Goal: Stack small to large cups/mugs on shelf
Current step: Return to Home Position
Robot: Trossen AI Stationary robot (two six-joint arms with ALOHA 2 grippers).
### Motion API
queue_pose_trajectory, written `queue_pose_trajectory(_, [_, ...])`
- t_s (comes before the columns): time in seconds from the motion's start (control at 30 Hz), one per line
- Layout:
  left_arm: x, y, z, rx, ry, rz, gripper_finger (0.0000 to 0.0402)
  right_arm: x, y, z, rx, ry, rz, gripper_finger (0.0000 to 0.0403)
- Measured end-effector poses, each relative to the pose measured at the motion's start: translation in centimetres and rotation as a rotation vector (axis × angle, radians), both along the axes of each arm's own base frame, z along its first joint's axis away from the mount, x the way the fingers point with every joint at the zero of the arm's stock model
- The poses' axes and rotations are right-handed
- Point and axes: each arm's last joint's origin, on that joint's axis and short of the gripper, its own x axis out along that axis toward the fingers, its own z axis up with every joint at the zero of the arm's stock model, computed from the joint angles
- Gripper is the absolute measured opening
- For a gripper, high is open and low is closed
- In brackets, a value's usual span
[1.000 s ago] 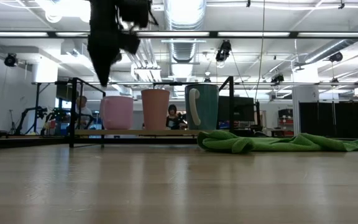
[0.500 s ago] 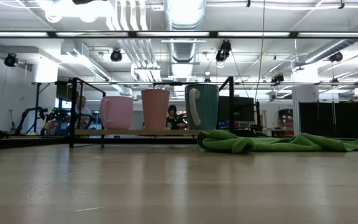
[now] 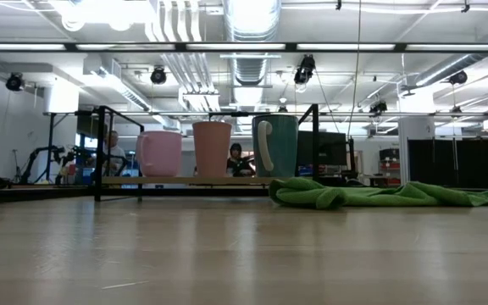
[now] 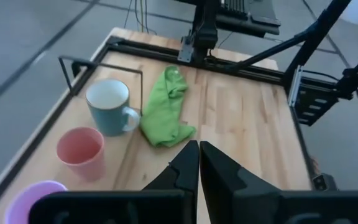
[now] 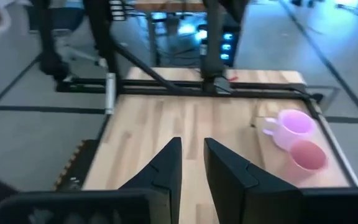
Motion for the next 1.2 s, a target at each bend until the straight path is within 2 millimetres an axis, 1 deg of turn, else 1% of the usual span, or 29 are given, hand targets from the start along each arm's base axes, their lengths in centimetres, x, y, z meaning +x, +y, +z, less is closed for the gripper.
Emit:
queue_pose_trajectory(0.1, [-0.5,0.0,0.1,0.049,-0.011,-0.024,0.0,-0.6,-0.3,-1.2,-0.005,-0.008,-0.051,0.0063])
queue_pose_trajectory(0.2, [-0.9,-0.1,0.3,0.053,-0.031,-0.025,0.0,-1.0,-0.7,-2.8,0.001,-0.057,-0.085,0.0063])
queue_pose_trajectory(0.4, [-0.8,-0.1,0.8,0.069,-0.101,-0.021,0.0,-1.2,-1.4,-7.1,0.07,-0.177,-0.14,0.0063])
queue_pose_trajectory(0.53, [-0.5,0.1,0.3,0.103,-0.126,0.015,0.0,-1.4,-2.6,-9.8,0.076,-0.248,-0.197,0.0063])
queue_pose_trajectory(0.67, [-0.1,0.2,-1.6,0.116,-0.172,0.035,0.0,-2.1,-3.9,-11.8,0.09,-0.276,-0.268,0.0063])
queue_pose_trajectory(0.77, [-0.1,0.2,-3.5,0.106,-0.232,0.043,0.0,-3.2,-4.6,-13.3,0.103,-0.261,-0.307,0.0063])
queue_pose_trajectory(0.87, [-0.9,0.1,-5.8,0.048,-0.266,0.064,0.0,-4.7,-4.8,-14.7,0.134,-0.274,-0.329,0.0063])
queue_pose_trajectory(1.0, [-2.4,-0.1,-9.0,-0.056,-0.337,0.099,0.0,-6.4,-4.8,-16.7,0.163,-0.388,-0.307,0.0063])
queue_pose_trajectory(1.07, [-2.5,-0.1,-11.1,-0.091,-0.374,0.108,0.0,-6.9,-4.8,-18.0,0.168,-0.446,-0.291,0.0063])
queue_pose_trajectory(1.17, [-2.2,0.0,-13.2,-0.087,-0.535,0.101,0.0,-7.4,-4.8,-20.1,0.198,-0.506,-0.29,0.0064])
queue_pose_trajectory(1.2, [-2.0,0.0,-14.2,-0.086,-0.559,0.099,0.0,-7.5,-4.8,-20.8,0.207,-0.512,-0.291,0.0064])
